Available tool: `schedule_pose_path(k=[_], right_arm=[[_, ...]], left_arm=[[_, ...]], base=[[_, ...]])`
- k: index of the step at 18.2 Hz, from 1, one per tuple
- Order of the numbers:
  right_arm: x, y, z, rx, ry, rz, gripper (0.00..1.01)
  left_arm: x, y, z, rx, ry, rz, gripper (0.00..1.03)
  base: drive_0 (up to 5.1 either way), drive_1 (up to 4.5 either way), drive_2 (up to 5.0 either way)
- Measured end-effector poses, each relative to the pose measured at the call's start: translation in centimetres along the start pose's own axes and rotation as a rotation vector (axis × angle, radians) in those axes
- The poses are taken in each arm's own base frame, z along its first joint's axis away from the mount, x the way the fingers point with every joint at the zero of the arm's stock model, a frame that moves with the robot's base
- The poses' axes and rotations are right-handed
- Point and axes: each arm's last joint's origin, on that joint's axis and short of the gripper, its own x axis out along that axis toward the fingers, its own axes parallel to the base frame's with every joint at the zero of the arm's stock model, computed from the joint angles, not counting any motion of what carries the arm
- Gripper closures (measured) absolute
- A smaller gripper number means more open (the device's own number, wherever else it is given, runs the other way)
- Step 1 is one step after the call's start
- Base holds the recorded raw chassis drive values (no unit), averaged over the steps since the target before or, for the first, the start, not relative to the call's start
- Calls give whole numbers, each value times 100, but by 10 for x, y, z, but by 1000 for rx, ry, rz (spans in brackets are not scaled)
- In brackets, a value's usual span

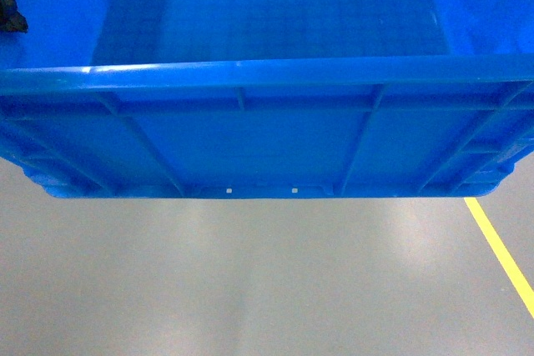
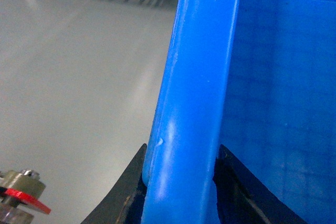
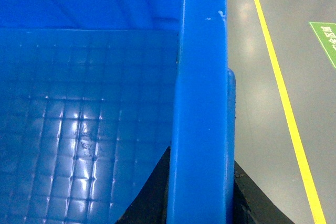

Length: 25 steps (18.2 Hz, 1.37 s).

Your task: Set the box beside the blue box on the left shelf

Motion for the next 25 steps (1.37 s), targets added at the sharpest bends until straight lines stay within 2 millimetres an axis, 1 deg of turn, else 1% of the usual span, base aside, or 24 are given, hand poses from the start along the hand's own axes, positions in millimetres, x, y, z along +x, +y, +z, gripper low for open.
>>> schedule_pose_path(k=[3,25], right_arm=[[0,0,0,0,1,-1,82],[-1,-2,1,-1,-3,-5,83]], left_arm=[[0,0,0,0,0,-1,71],[-1,-1,0,-5,0,-6,71]], base=[[-103,-103,-103],[-1,412,-414]])
